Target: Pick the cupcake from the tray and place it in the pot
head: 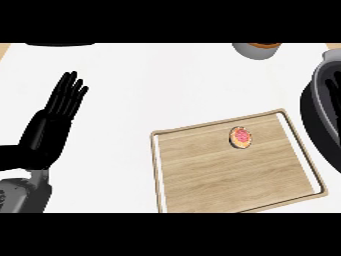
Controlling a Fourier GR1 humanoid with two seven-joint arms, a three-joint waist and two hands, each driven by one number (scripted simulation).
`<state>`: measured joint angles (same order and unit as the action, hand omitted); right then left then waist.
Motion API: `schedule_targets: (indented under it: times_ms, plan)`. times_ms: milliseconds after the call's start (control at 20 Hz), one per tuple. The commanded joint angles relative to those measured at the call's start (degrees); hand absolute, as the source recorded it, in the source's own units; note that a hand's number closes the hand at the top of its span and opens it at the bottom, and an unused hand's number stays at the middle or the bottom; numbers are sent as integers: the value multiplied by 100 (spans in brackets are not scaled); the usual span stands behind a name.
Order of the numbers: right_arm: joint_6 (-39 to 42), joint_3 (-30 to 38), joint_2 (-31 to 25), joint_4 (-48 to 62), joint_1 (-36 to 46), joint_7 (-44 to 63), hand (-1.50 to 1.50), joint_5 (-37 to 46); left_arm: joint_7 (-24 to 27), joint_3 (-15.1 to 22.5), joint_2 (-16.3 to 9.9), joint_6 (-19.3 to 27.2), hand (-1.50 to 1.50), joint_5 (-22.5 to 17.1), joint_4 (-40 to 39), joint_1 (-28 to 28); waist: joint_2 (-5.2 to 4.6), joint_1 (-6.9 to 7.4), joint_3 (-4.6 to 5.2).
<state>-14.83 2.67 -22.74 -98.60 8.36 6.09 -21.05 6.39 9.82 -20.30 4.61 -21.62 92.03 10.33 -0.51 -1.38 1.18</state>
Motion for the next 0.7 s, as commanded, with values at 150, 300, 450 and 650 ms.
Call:
schedule_targets:
  times_ms: [150, 300, 450, 650]
  plan:
    - [733, 421, -438, 1163, 127, -1092, 150, 295, -638, -453, -111, 848, 0, 365, -229, 129, 23, 203, -134]
    - [838, -225, -2064, 1080, 34, -1112, 150, 2231, -600, -517, -236, 766, 0, 343, -364, 63, -171, 374, 68]
    - [-177, 63, -555, 2506, -2, -2286, -150, 2080, -1198, -659, -333, 1103, 0, 414, -301, 153, 2, 276, -138]
    - [398, 356, -448, 2603, 238, -3293, -150, 1639, -1717, -702, -334, 1218, 0, 479, 216, 29, 52, 184, -124]
